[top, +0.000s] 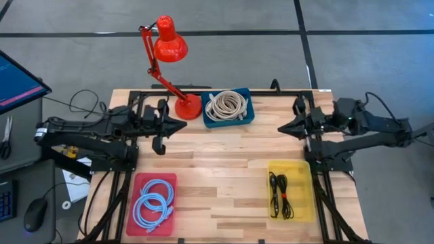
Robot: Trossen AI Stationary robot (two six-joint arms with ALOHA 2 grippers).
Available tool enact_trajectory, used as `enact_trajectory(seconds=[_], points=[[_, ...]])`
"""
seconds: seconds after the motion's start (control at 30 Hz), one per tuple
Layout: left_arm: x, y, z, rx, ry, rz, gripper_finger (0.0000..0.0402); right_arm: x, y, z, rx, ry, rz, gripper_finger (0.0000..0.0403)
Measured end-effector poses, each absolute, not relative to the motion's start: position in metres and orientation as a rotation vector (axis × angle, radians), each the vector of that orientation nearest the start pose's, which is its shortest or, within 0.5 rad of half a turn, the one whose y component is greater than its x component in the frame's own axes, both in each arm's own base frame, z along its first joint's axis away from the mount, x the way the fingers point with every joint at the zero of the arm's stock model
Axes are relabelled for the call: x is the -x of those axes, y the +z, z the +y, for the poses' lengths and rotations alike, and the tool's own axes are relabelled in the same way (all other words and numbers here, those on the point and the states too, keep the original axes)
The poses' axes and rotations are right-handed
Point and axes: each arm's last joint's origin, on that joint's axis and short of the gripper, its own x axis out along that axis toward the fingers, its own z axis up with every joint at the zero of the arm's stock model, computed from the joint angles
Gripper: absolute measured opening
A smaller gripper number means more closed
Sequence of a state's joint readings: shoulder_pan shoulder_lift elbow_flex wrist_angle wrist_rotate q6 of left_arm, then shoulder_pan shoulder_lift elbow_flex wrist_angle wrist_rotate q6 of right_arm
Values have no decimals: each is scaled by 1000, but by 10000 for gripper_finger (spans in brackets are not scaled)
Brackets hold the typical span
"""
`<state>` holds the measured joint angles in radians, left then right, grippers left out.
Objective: Sort HDMI cables
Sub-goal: Return to Home Position
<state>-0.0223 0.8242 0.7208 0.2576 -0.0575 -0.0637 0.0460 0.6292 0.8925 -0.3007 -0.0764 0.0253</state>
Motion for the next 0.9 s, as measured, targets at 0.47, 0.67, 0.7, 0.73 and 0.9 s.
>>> enact_trajectory(seconds=[0.47, 0.67, 0.7, 0.73, 0.9], points=[[-119, 313, 3, 97, 103, -279, 5, -97, 360, 6, -49, 102, 21, 0], [-92, 298, 3, 99, 106, -371, 5, -83, 336, 4, -66, 60, -46, 0], [-89, 297, 3, 90, 107, -385, 5, -78, 333, 3, -66, 48, -60, 0], [-85, 296, 3, 86, 107, -400, 5, -73, 330, 3, -66, 35, -79, 0], [-76, 289, 3, 90, 105, -439, 5, -50, 317, 1, -86, 23, -188, 0]])
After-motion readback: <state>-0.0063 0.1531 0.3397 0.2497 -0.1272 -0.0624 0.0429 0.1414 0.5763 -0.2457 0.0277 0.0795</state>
